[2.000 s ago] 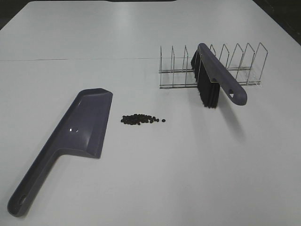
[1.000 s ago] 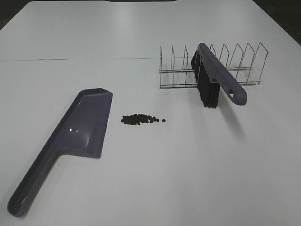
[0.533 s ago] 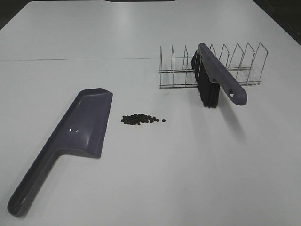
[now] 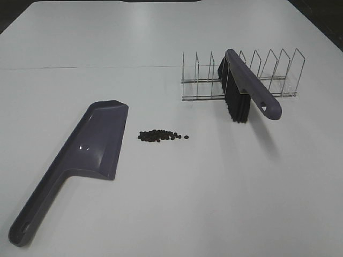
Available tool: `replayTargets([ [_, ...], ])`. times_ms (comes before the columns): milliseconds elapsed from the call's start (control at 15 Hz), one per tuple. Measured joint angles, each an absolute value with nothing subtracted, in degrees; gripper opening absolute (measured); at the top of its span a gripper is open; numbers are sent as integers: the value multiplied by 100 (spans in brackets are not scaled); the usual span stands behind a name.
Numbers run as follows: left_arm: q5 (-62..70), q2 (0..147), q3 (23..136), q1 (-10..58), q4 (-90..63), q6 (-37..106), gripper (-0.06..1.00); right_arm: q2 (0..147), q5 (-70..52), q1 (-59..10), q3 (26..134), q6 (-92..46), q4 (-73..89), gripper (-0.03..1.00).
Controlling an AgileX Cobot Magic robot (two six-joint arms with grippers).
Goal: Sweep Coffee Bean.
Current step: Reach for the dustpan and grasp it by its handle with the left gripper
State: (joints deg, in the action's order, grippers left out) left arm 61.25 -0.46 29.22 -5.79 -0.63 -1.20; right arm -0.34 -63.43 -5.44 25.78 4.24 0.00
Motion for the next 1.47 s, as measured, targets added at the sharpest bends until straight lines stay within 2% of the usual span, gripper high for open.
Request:
replayTargets([
  [1467, 6125, -46, 2922, -579, 0, -115, 75, -34, -6343, -544, 2578, 424, 0, 64],
])
